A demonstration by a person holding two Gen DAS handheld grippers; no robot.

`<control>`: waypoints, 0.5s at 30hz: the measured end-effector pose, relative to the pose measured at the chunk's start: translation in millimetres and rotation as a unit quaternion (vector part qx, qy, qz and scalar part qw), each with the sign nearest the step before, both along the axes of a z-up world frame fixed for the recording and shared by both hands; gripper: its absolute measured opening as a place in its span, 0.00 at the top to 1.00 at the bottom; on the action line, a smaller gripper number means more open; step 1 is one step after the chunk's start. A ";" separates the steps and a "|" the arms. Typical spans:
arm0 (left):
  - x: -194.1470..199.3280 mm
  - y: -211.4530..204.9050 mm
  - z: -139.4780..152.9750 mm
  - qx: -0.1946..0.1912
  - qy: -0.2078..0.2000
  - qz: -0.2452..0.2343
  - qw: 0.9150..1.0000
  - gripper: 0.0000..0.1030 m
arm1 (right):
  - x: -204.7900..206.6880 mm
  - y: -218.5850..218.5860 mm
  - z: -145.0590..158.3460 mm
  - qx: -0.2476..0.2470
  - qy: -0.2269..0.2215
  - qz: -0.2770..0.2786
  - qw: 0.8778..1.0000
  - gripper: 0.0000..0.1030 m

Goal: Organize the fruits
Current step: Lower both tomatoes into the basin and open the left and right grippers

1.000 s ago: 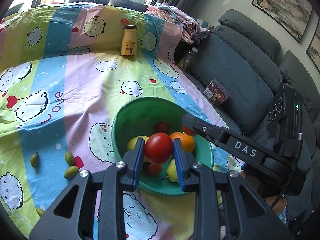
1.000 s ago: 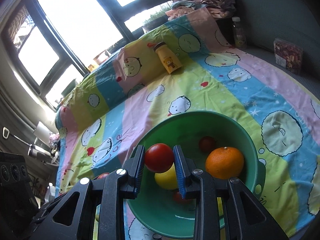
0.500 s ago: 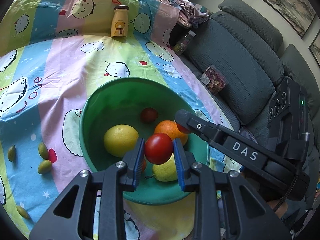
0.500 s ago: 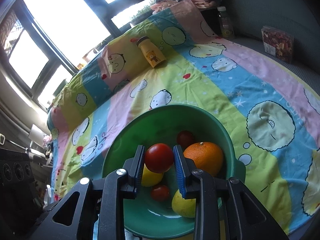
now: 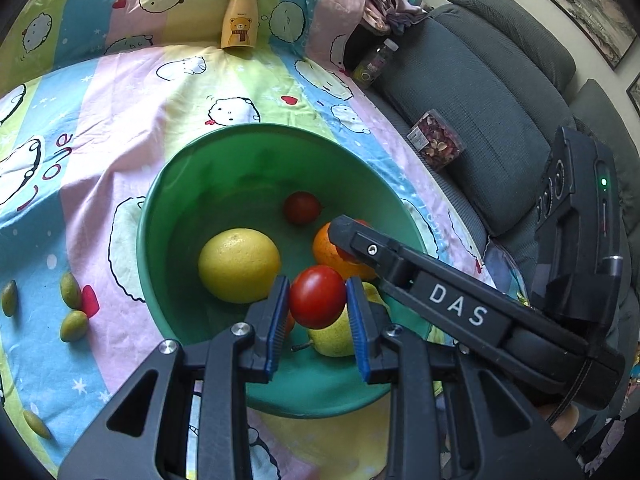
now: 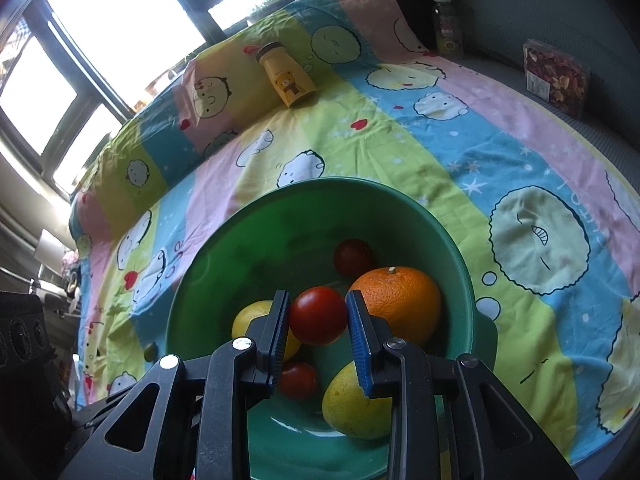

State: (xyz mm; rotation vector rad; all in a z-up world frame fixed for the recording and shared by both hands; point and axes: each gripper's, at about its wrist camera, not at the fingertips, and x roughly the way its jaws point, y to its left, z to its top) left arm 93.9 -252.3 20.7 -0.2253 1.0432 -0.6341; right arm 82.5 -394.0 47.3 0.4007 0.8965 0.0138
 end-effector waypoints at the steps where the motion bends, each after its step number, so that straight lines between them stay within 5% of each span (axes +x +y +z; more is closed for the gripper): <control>1: 0.5 -0.1 -1.0 0.002 0.001 0.000 1.000 0.72 | 0.5 0.4 -0.9 -0.003 0.003 0.000 1.000 0.70; 12: 2.6 -0.3 -3.4 0.016 -0.002 0.006 1.000 0.72 | 3.3 3.4 -3.9 -0.009 0.015 0.000 1.000 0.70; 15: -0.3 6.0 1.8 0.008 -0.008 0.008 1.000 0.65 | 1.0 2.7 -0.4 -0.007 0.009 -0.004 1.000 0.70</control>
